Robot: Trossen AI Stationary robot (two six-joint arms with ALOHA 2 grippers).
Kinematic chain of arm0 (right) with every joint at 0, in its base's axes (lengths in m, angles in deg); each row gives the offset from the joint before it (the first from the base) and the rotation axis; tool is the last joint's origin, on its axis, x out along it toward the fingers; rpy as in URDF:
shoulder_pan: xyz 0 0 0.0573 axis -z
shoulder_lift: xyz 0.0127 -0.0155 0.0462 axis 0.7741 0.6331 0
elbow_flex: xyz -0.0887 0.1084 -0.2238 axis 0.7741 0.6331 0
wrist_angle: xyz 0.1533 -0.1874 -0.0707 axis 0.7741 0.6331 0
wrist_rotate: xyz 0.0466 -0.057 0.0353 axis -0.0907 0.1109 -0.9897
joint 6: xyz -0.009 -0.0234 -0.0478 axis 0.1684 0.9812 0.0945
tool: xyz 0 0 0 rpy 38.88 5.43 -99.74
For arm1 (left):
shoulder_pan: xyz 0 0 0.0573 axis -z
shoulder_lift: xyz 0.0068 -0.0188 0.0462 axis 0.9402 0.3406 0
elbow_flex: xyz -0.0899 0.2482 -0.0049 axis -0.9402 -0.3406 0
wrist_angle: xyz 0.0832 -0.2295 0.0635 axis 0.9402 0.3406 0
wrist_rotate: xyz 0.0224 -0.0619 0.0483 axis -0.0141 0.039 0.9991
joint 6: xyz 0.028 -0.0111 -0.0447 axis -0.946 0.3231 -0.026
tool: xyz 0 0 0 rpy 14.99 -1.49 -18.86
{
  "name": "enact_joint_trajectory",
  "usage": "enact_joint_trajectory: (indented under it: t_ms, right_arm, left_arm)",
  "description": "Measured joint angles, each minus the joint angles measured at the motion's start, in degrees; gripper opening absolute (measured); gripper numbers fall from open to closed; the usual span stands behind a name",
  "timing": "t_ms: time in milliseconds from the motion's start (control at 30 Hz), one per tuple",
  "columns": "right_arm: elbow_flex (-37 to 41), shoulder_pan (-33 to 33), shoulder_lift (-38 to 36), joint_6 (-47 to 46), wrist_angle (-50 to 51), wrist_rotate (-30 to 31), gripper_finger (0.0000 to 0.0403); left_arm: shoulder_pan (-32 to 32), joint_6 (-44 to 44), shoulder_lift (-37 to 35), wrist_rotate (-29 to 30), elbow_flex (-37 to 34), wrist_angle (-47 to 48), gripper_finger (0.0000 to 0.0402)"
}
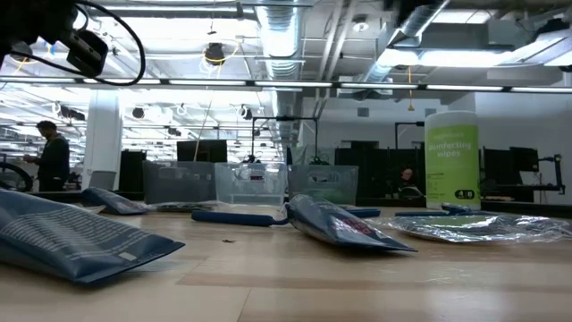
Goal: Pick & Place Travel size toiletries
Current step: Put the blue razor into the white bin
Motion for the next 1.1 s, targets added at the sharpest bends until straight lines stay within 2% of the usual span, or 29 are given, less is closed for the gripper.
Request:
enact_joint_trajectory:
  t_ms: [200,367,533,833,1100]
  right_arm:
    - [24.70,-14.82,-9.11,-27.16,-4.13,1.52,0.0246]
    - [38.33,-20.43,-10.40,-38.57,-16.79,0.71,0.0251]
    - [44.18,-21.50,-4.34,-38.40,-29.05,-2.40,0.0242]
    - [44.28,-21.48,9.97,-30.31,-35.61,-8.57,0.0227]
    - [45.90,-19.98,11.85,-25.57,-37.88,-10.39,0.0202]
  left_arm:
    - [0.01,0.01,0.00,0.04,-0.02,-0.47,0.0002]
    - [0.01,0.01,0.00,0.04,0.00,-0.60,0.0002]
    - [0.00,0.01,0.00,0.07,-0.02,-0.89,0.0002]
    - [0.02,0.01,0.00,0.07,-0.02,-0.86,0.0002]
    - [0.02,0.01,0.00,0.09,-0.01,-0.86,0.0002]
